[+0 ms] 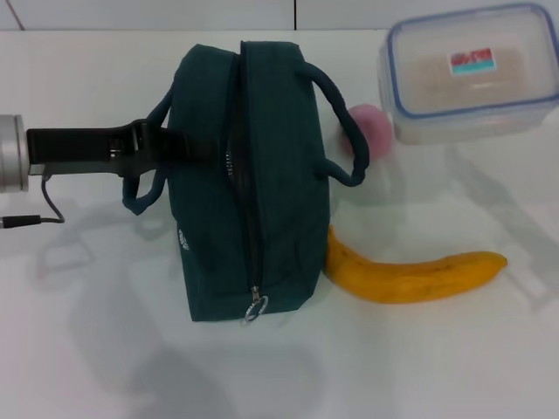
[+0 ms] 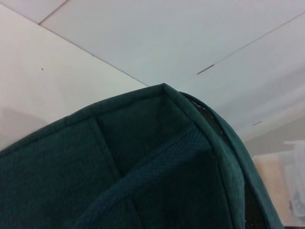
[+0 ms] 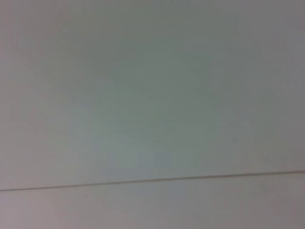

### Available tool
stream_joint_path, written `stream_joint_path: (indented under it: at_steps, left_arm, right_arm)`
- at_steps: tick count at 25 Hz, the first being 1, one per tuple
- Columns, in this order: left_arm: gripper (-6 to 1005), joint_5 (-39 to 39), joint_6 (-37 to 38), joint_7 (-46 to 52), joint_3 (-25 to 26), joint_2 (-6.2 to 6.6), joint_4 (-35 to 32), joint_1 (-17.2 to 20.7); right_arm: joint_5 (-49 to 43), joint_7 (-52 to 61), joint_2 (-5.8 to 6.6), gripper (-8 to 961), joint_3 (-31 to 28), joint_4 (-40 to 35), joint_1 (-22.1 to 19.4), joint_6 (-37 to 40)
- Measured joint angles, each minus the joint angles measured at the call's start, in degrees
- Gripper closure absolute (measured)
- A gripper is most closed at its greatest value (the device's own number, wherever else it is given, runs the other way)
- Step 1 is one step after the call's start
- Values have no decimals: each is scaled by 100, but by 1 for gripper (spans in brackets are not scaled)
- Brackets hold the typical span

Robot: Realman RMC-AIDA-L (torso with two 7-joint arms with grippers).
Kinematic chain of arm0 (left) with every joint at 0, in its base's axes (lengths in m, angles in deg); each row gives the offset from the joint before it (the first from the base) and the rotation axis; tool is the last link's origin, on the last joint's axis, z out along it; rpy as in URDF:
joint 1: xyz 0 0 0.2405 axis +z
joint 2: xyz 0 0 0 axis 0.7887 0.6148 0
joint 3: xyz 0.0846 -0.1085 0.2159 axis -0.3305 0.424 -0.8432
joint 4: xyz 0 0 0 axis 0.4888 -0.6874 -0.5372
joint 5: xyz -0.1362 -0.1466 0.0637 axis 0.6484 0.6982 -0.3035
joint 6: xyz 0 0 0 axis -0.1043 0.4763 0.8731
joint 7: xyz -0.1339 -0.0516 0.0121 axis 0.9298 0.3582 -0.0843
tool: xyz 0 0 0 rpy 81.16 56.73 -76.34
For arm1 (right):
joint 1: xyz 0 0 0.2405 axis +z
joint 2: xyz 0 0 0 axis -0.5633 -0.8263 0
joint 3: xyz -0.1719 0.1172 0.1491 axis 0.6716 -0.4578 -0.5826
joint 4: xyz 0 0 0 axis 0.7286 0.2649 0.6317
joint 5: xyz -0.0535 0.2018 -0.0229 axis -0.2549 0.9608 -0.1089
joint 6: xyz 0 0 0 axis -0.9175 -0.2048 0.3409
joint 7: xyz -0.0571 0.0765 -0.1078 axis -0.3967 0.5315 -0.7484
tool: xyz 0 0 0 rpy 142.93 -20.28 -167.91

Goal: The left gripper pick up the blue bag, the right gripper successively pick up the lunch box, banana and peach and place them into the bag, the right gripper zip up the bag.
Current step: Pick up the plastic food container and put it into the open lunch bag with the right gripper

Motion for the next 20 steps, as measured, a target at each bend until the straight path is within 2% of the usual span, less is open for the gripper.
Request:
stream_joint_path:
  at_steps: [9,20]
  left_arm:
    - [962,-13,6,-1,-16,-37,5,-27]
    - [962,-37,6,-19,-63,-80,9,-133]
  right_arm:
    - [79,37,1,860,-160,210,541,278]
    - [60,-26,1,860,-289,545,1220,129]
